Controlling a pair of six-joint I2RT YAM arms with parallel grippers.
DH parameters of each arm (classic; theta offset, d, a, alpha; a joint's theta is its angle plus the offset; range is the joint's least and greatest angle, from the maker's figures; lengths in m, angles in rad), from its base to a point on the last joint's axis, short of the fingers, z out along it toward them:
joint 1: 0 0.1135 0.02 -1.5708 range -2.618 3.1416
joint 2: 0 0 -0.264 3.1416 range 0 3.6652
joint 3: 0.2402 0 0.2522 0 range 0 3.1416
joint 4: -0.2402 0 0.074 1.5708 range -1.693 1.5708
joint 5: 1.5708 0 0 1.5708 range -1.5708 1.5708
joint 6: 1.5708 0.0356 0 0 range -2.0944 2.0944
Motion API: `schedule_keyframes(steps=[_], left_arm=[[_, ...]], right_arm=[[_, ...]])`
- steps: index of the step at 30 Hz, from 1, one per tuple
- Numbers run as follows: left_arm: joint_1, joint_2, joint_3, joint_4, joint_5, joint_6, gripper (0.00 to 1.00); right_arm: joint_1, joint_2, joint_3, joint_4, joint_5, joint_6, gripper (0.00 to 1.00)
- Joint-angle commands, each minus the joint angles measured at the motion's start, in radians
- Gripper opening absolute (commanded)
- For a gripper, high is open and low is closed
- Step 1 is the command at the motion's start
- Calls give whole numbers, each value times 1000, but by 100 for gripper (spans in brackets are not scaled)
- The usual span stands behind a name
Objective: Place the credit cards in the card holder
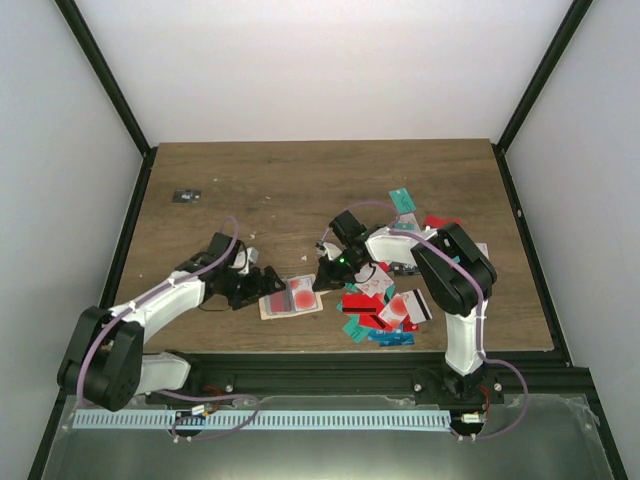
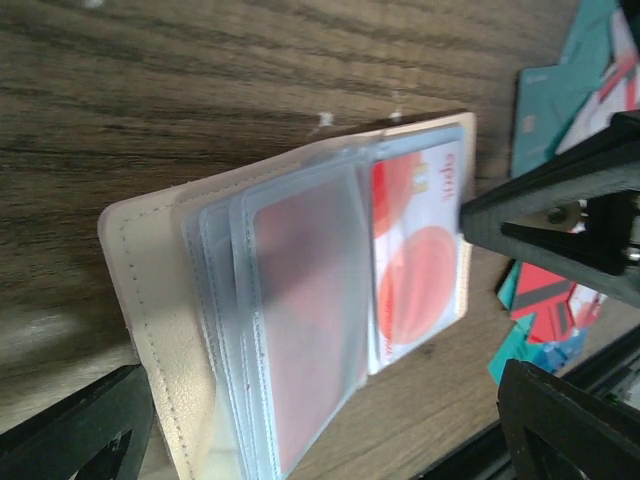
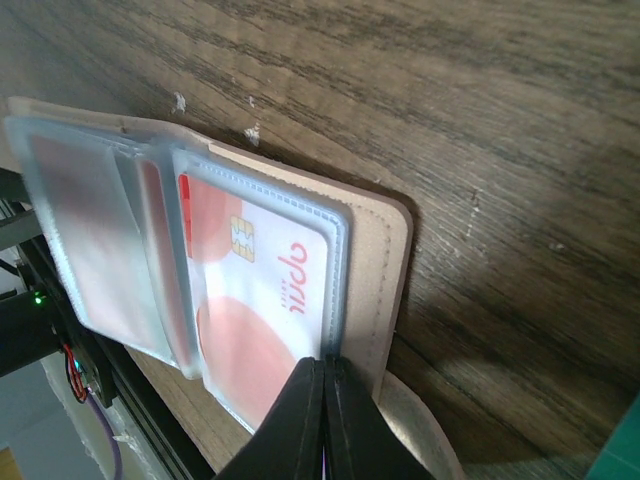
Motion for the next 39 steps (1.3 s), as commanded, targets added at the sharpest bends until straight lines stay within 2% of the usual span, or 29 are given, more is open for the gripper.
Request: schedule_keyframes(steps=[1, 25, 39], left_arm=[[-7, -46, 27, 13, 65, -17, 95], [-22, -48, 83, 71, 153, -70, 91], [-70, 87, 158, 149, 196, -84, 89]], right_arm=[[11, 26, -26, -11, 41, 3, 4], [11, 17, -9, -18, 33, 11, 2], [12, 18, 39, -57, 43, -8, 2]])
